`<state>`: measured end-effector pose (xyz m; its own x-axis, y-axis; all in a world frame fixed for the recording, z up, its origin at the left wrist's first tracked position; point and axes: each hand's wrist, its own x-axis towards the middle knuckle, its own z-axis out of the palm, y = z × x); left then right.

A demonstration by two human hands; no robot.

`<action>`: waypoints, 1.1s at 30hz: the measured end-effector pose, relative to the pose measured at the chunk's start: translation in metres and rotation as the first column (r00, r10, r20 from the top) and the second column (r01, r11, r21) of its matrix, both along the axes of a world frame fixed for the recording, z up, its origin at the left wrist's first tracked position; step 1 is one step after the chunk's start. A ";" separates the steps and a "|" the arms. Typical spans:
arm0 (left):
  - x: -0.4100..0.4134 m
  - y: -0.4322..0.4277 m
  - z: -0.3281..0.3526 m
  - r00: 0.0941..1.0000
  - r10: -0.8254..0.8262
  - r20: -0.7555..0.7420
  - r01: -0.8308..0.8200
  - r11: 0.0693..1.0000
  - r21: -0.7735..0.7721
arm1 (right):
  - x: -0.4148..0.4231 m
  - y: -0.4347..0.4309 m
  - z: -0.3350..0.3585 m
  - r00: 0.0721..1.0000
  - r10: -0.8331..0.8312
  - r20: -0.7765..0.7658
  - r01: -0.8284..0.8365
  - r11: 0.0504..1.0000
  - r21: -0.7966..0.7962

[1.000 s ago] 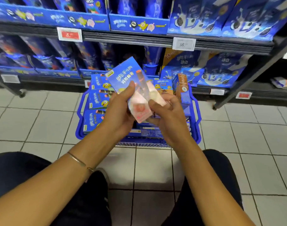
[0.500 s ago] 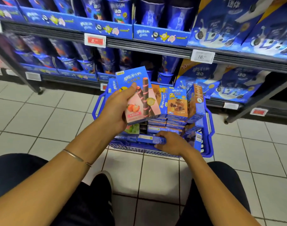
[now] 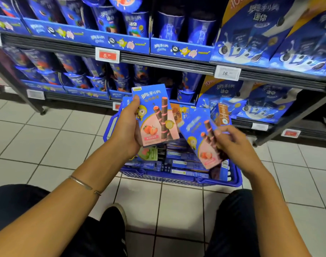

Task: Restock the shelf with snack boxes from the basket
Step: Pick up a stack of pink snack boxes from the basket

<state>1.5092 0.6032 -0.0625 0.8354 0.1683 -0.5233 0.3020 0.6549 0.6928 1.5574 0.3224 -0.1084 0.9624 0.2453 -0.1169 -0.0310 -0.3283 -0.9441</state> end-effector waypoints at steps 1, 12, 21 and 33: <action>0.000 -0.001 0.000 1.000 -0.008 0.003 0.008 1.000 -0.001 | 0.000 0.003 0.011 0.998 -0.063 0.006 0.063 0.996 0.066; -0.003 -0.027 -0.005 0.991 -0.130 0.039 0.127 0.990 0.055 | -0.015 0.083 0.030 0.962 -0.149 -0.229 0.230 0.895 0.382; -0.008 -0.035 -0.010 0.981 -0.184 0.068 0.164 0.959 0.230 | -0.028 0.114 0.018 0.972 -0.145 -0.185 0.186 0.957 0.223; 0.000 -0.034 -0.026 0.980 -0.192 0.050 0.183 0.972 0.144 | -0.025 0.077 0.003 0.995 -0.079 -0.061 0.084 0.993 0.085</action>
<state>1.5088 0.5690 -0.0884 0.8893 0.0725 -0.4515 0.3634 0.4873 0.7940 1.5320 0.3997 -0.1051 0.9718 0.1781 -0.1545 -0.1096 -0.2387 -0.9649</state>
